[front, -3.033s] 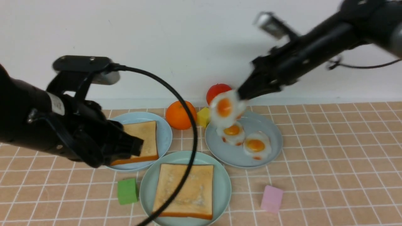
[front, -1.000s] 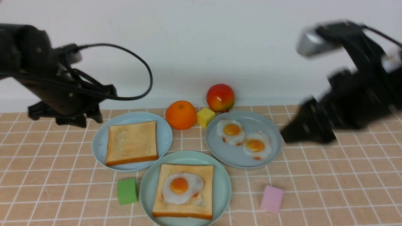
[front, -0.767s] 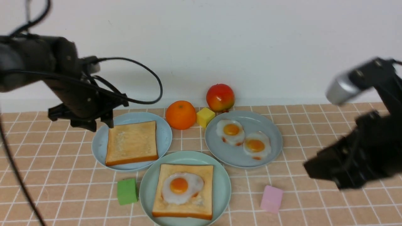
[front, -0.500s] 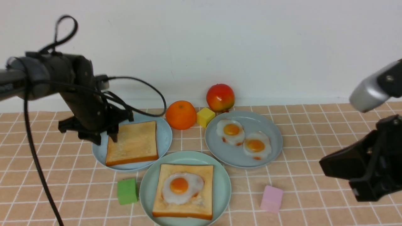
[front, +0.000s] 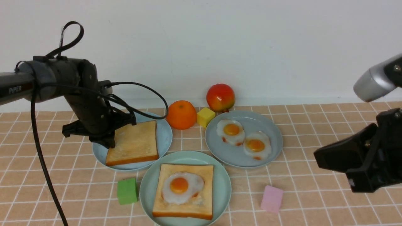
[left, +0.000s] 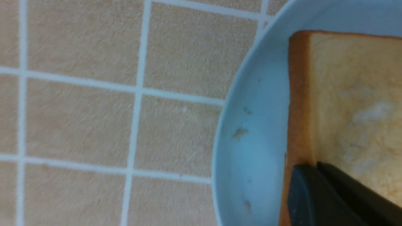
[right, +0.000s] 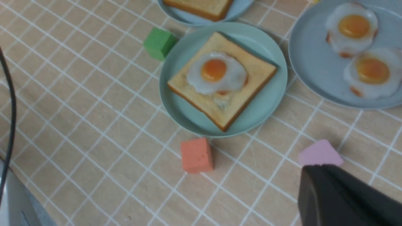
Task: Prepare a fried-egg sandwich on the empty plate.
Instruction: Use the left arm to grab a slice of bread, then use the left arm to place a slice of bread on the fried egg in the middle
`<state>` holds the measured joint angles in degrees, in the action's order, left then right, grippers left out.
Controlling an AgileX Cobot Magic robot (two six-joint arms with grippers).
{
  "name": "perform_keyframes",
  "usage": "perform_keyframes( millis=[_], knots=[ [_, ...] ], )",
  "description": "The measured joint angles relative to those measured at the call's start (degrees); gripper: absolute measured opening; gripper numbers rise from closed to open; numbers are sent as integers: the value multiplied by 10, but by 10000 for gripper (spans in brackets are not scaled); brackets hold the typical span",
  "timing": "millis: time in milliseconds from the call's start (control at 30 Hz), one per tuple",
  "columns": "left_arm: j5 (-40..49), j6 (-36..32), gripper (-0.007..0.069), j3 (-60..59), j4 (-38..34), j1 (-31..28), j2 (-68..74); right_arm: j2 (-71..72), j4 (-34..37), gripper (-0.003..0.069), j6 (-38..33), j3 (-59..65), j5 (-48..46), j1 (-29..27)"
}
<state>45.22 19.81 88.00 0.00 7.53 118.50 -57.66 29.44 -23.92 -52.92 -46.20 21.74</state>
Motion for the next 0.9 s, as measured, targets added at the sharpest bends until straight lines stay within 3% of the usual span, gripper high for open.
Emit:
perform_keyframes(
  millis=[167, 400, 600, 900],
  knots=[
    [26, -1, -13, 1, -14, 0, -73, 0, 2, -4, -22, 0, -34, 0],
    [41, -75, -13, -40, -126, 30, -166, 0, 45, -3, -108, 0, -101, 0],
    [5, -88, -13, -144, -173, 88, -179, 0, 93, 1, -167, 0, -108, 0],
    [-85, -90, -13, -233, -207, 129, -178, 0, 98, 5, -175, 0, -109, 0]
  ],
)
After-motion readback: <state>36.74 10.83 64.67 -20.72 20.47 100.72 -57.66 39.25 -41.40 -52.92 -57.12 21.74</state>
